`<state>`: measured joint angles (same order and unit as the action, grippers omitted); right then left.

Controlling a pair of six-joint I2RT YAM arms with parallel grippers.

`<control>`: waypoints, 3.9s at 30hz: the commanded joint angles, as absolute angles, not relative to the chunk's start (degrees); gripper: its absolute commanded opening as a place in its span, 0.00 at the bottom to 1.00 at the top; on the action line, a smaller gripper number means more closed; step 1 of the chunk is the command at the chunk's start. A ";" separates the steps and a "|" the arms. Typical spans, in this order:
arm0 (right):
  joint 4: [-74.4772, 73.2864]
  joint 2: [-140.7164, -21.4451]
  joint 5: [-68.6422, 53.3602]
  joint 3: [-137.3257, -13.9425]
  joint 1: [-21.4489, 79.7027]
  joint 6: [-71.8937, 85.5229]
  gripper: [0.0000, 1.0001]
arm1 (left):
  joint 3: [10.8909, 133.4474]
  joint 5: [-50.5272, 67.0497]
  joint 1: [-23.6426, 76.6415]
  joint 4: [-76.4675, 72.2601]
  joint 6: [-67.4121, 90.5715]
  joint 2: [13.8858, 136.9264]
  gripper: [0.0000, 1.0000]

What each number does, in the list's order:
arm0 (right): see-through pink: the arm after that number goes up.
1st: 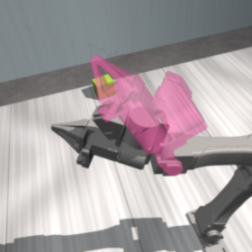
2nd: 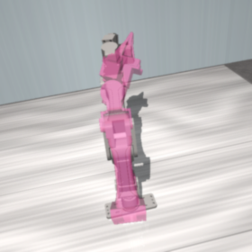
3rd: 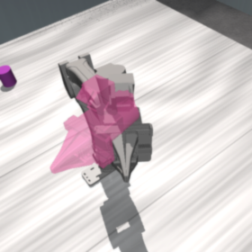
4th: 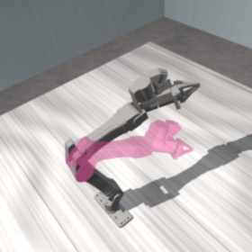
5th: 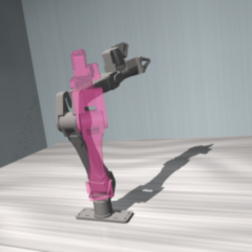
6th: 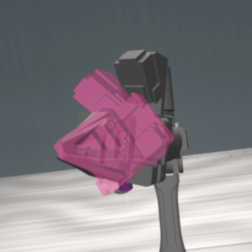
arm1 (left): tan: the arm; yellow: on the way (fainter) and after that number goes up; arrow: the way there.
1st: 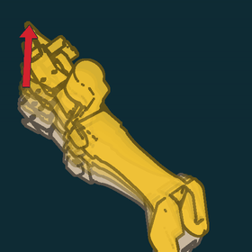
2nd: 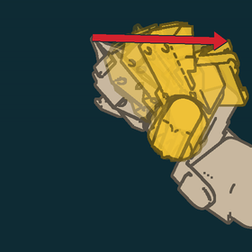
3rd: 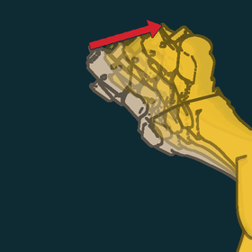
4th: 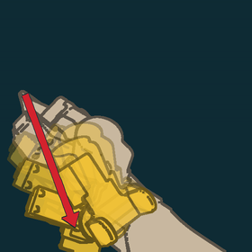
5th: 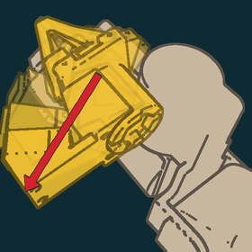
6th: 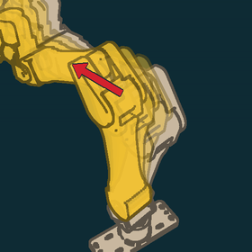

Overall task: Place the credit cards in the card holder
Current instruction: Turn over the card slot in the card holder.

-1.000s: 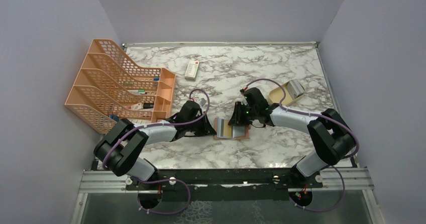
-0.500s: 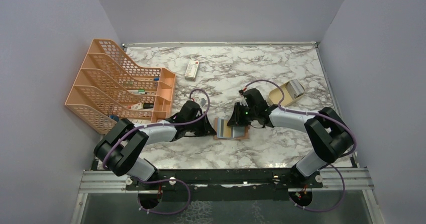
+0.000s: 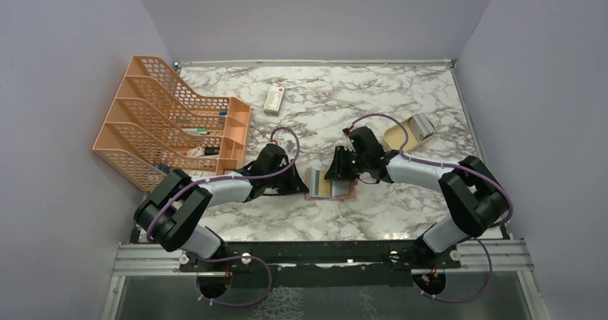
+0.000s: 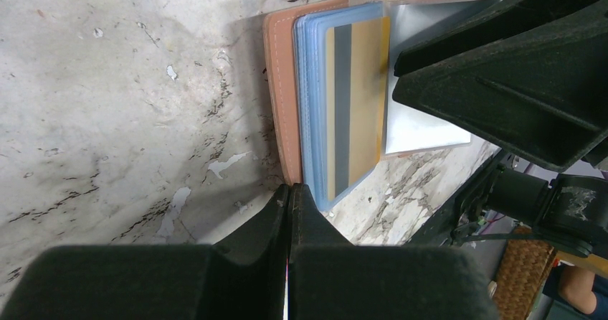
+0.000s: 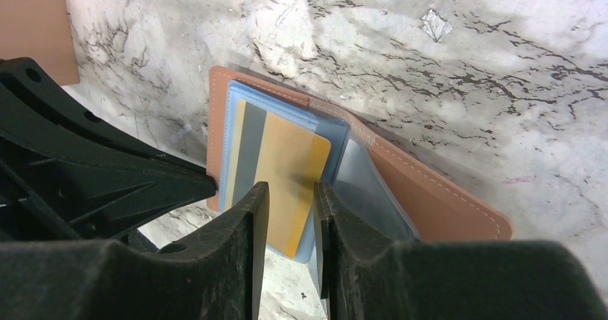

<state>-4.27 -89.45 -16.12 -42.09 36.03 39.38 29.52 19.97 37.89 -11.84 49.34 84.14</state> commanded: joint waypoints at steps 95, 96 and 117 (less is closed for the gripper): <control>-3.00 -83.24 -17.86 -38.33 36.39 32.73 0.18 | 29.98 15.78 37.90 -16.75 51.93 79.62 0.47; -2.95 -83.57 -17.72 -38.46 36.39 33.11 0.17 | 30.29 16.30 37.95 -16.91 52.04 80.03 0.48; -0.41 -90.77 -17.68 -37.48 36.36 34.24 0.01 | 32.30 20.98 37.97 -21.27 52.34 85.51 0.50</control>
<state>-0.67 -89.38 -19.33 -37.54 36.05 34.24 30.46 19.07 37.89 -18.98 53.19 84.68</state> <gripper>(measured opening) 0.019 0.501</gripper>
